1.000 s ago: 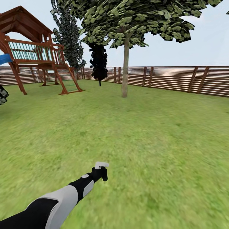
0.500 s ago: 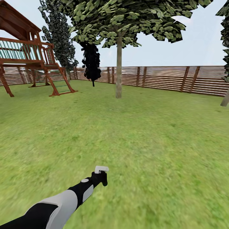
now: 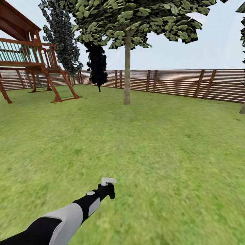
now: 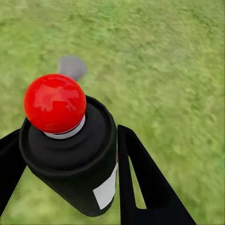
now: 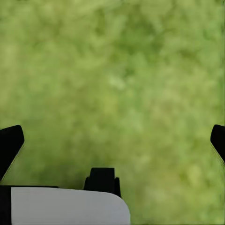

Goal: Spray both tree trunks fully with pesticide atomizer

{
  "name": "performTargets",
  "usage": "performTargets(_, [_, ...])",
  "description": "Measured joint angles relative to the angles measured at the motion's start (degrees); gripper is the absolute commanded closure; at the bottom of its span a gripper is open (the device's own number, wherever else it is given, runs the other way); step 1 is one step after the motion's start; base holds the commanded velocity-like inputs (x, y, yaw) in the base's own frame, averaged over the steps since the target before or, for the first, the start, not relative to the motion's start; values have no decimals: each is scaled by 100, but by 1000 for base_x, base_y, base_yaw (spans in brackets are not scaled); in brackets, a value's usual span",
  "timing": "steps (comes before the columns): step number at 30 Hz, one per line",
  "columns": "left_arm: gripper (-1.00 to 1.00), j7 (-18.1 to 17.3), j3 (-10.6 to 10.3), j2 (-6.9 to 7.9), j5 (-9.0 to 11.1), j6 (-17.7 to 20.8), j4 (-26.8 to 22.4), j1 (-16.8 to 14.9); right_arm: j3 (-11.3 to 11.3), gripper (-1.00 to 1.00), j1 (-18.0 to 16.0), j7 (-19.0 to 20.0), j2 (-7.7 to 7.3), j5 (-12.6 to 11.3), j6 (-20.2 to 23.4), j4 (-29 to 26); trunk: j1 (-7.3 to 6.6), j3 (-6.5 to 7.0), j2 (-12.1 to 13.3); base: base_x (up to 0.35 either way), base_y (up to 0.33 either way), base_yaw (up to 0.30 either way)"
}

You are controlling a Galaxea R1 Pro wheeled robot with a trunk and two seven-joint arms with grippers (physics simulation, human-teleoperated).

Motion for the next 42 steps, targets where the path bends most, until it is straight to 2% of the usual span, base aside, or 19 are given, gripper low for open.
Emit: performTargets(42, [100,-9,0,0,8,0,0,0,0,-100,0,-4,-1,1,0,3,0,-1,0,329,0,0])
